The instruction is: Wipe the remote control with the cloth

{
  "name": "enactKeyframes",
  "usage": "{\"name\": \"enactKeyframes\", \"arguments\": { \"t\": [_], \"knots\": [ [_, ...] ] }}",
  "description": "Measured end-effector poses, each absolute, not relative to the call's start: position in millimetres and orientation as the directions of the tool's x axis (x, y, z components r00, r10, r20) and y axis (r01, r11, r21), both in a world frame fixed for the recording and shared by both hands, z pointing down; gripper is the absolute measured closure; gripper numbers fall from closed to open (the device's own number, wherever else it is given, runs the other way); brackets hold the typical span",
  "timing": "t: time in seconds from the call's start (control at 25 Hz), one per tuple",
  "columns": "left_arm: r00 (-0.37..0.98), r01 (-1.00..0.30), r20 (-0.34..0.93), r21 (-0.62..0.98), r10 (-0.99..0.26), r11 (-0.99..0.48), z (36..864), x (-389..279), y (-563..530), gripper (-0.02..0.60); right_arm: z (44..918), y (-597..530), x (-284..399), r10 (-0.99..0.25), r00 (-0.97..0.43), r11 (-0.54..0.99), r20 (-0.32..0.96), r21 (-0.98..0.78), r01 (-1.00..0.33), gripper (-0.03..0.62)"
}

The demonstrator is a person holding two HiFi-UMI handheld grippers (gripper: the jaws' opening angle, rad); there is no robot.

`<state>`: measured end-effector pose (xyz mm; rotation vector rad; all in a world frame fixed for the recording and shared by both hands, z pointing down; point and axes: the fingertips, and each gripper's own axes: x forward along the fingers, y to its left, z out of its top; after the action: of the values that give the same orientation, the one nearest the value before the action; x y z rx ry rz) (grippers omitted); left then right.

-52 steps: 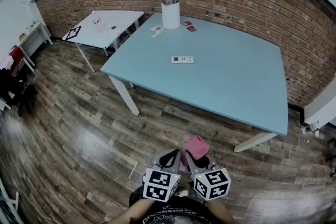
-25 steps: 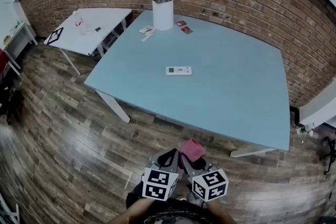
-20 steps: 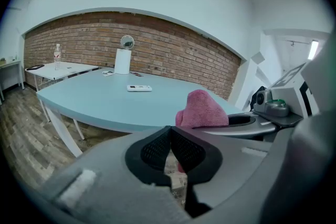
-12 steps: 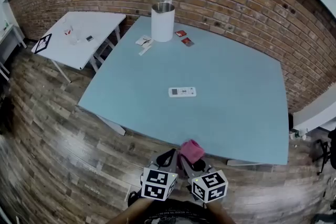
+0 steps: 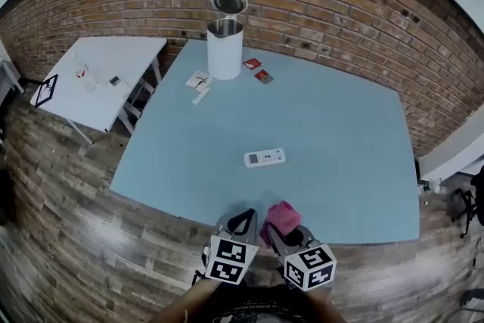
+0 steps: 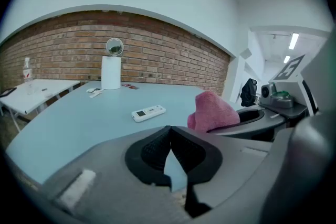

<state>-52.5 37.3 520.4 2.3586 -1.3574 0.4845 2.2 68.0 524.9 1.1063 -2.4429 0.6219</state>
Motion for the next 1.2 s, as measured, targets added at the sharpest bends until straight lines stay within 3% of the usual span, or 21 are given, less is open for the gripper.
{"name": "enactKeyframes", "arguments": {
  "t": [0.16,0.64,0.88,0.96,1.04,1.08,1.2],
  "knots": [
    [0.509,-0.834,0.476,0.068,-0.717,-0.547,520,-56,3,0.569,524,53,11,-0.642,-0.575,0.542,0.507,-0.230,-0.808,0.531],
    [0.562,-0.560,0.636,-0.178,-0.529,-0.809,532,-28,-82,0.420,526,24,57,-0.727,-0.486,0.411,0.485,-0.260,-0.874,0.531],
    [0.517,-0.464,0.731,-0.197,-0.445,-0.863,555,-21,-105,0.396,523,-8,64,-0.721,-0.517,0.427,0.461,-0.292,-0.856,0.531],
    [0.500,-0.442,0.760,-0.190,-0.416,-0.877,568,-20,-110,0.353,522,-20,64,-0.712,-0.534,0.446,0.455,-0.294,-0.845,0.531],
    [0.482,-0.417,0.785,-0.186,-0.390,-0.890,580,-20,-113,0.348,521,-31,62,-0.703,-0.551,0.462,0.449,-0.301,-0.834,0.531],
    [0.474,-0.406,0.795,-0.184,-0.379,-0.895,586,-20,-115,0.305,520,-37,62,-0.698,-0.561,0.471,0.446,-0.305,-0.828,0.531],
    [0.455,-0.386,0.815,-0.182,-0.358,-0.904,597,-18,-123,0.295,522,-53,58,-0.673,-0.591,0.496,0.445,-0.320,-0.807,0.531]
  ]
}}
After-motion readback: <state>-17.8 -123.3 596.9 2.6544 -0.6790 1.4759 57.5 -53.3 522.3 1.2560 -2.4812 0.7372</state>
